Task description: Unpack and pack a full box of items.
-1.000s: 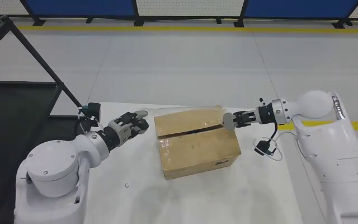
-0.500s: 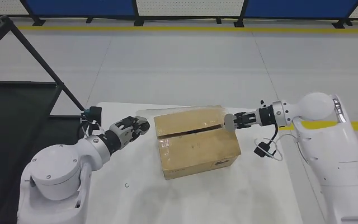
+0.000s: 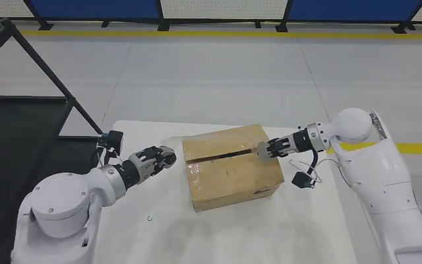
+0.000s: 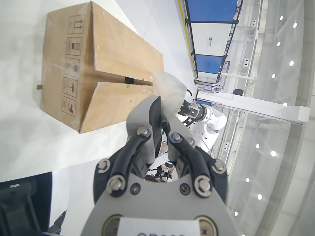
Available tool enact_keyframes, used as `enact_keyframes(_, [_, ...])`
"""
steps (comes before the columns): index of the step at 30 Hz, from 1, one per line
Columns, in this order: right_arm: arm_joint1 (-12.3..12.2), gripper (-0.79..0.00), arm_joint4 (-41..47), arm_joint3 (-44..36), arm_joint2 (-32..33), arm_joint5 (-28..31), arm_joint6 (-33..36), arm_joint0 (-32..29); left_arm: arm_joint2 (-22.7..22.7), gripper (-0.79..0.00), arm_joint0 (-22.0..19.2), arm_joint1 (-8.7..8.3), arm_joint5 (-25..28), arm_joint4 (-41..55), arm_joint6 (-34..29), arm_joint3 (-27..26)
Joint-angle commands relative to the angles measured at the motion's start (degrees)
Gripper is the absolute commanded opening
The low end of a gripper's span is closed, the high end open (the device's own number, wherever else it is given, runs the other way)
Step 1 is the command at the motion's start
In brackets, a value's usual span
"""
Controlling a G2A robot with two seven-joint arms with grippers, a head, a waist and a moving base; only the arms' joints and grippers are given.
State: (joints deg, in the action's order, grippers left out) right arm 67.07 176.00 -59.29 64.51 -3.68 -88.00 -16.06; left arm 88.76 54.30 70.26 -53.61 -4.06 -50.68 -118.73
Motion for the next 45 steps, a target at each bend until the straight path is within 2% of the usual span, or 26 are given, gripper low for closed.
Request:
enact_keyframes(1, [0.1,-0.785,0.0,0.4,0.2,0.1,0.0,0.1,0.1,-0.785,0.1,-0.25,0.1,0.1,-0.1,0.0])
enact_keyframes(22, [0.1,-0.785,0.0,0.4,0.2,0.1,0.0,0.1,0.5,-0.785,0.2,-0.35,0.5,1.7,-0.6,-0.1])
enact_keyframes(29, [-0.1,-0.785,-0.1,-6.1,4.2,-10.4,3.5,-5.3,0.3,-0.785,2.0,-0.39,2.5,4.7,3.1,0.1])
enact_keyframes(36, [-1.8,-0.785,-10.0,-14.8,7.5,-18.0,11.1,-11.1,-0.4,-0.785,0.6,-0.89,0.9,8.0,3.0,1.1])
enact_keyframes(40, [-2.9,-0.785,-18.3,-20.5,9.6,-19.2,16.1,-14.5,-0.8,-0.785,-0.3,-1.35,-0.4,9.3,2.1,1.9])
enact_keyframes(45, [-3.7,-0.785,-24.4,-25.6,10.3,-17.6,15.9,-17.6,-1.1,-0.785,-1.0,-2.0,-1.3,10.2,1.8,2.4])
